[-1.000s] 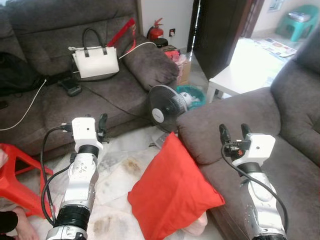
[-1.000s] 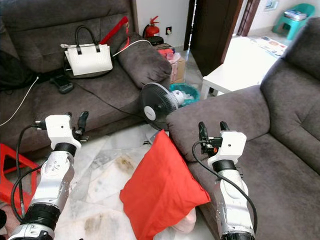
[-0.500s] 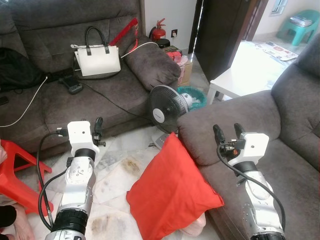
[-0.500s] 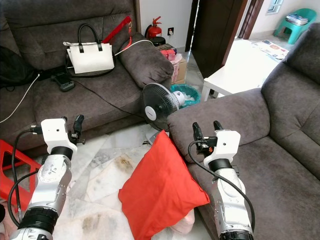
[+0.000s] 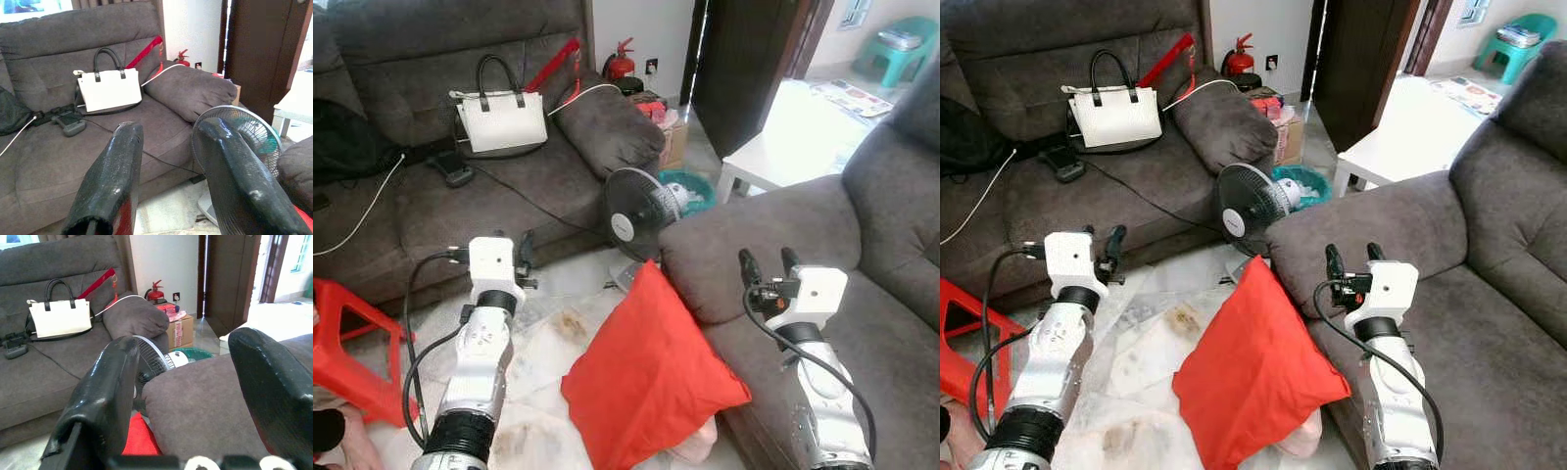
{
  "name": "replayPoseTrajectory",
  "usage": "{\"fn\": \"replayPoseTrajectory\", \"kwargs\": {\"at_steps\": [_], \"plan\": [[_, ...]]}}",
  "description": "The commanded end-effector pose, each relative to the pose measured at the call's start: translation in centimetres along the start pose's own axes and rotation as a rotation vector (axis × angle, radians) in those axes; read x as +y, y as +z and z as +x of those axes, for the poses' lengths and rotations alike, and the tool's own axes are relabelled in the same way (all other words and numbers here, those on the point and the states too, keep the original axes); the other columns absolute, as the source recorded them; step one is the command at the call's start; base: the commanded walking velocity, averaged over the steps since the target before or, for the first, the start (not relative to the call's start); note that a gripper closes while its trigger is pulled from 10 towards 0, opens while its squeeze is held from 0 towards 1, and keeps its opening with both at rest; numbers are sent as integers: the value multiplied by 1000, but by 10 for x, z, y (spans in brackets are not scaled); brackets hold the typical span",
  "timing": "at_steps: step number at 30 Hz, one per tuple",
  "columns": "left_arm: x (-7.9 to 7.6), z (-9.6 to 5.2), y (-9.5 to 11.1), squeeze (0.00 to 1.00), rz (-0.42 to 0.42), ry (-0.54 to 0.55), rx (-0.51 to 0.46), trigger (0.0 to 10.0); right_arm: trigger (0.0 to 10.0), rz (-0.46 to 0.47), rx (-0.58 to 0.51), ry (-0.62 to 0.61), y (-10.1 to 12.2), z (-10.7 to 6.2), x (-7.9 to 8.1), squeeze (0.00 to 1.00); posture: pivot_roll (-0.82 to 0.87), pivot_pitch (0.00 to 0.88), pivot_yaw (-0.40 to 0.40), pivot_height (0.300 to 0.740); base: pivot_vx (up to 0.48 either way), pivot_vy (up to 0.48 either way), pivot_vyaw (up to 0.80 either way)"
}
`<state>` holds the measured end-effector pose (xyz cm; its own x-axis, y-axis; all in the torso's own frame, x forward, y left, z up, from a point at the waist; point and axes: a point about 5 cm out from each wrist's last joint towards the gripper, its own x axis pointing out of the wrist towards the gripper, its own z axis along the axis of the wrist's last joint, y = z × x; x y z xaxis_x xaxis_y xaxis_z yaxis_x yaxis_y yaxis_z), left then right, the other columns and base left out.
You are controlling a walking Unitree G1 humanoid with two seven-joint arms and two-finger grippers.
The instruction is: Move the pillow to the sofa from floor
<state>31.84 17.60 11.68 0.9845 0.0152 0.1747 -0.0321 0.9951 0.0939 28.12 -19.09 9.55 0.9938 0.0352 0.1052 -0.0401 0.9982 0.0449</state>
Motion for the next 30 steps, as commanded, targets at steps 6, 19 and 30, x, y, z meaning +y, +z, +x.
{"fn": "replayPoseTrajectory", "kwargs": {"at_steps": [6, 19, 30], "plan": [[-4, 5, 9, 0, -2, -16, -30, 10000, 10000, -30, -45, 18, 12, 5, 3, 0, 79, 2, 0, 740, 0, 0, 0], [-2, 5, 9, 0, 1, -10, -28, 10000, 10000, -45, -14, 21, 12, 8, 5, 0, 81, 29, 1, 707, 0, 0, 0], [-3, 4, 7, 0, 3, -19, -18, 10000, 10000, -56, 2, 24, 8, 4, 5, 0, 73, 29, 3, 632, 0, 0, 0]]}}
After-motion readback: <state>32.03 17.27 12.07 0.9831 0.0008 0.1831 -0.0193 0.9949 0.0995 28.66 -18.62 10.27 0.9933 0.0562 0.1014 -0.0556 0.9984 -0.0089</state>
